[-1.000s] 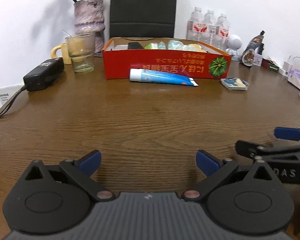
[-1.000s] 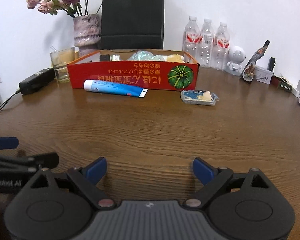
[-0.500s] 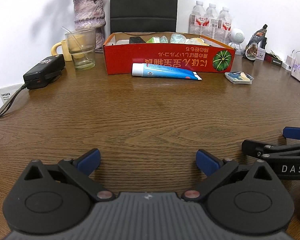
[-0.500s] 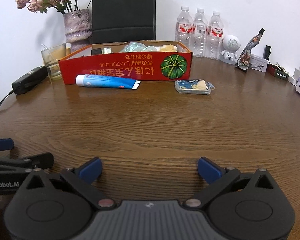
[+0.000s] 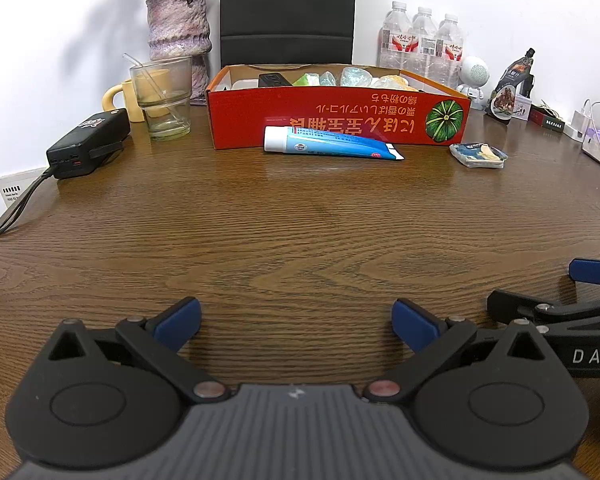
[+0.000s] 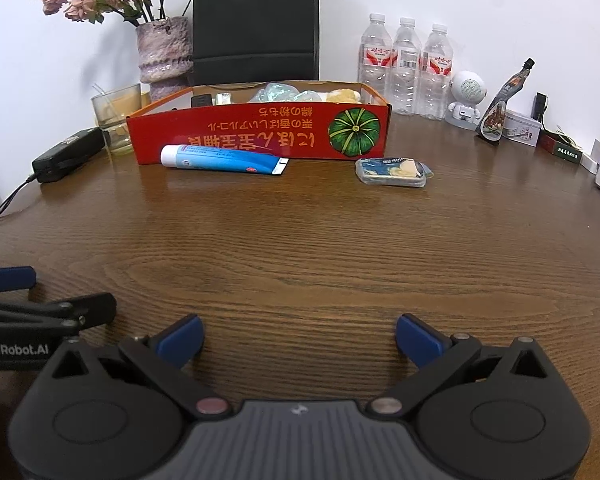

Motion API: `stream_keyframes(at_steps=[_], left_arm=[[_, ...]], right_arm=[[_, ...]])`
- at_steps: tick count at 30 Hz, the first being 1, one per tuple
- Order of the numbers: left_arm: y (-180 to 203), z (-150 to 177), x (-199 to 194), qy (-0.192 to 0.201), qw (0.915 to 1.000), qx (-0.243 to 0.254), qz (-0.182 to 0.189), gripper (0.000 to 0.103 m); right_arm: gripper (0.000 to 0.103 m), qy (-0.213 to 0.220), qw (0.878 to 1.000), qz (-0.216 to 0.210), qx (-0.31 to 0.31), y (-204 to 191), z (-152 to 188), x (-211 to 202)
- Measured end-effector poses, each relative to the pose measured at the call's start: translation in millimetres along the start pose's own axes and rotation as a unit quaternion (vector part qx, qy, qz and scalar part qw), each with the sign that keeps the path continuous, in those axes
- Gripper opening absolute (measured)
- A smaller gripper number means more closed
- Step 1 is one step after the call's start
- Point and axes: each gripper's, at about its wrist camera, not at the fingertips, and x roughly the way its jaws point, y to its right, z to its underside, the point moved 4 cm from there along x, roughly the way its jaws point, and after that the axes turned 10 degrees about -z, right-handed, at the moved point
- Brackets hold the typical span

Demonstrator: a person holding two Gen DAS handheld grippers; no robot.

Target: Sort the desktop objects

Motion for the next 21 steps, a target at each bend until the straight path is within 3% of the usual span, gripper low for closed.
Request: stream_keyframes(at_steps=[8,12,16,21], left_arm=[[0,0,0,0.0,1.0,0.0,0.0,0.103],[6,-36,23,0.039,0.9975,0.05,0.031,0.103],[13,-73,48,0.08,0.9895,0.103,0.062,0.103],[22,-119,78,0.13,0.9719,0.168,0.102,0.098]], right_arm=[[0.103,0.001,1.0,0.004,0.003,2,0,2],[0.103,0.001,1.0,0.002,0.002,4,-2,3],[0.101,-0.015,1.0,-0.01,0.005,28,-27,14],[0.1,0.009,0.997,-0.023,0.067,81,-85,33]])
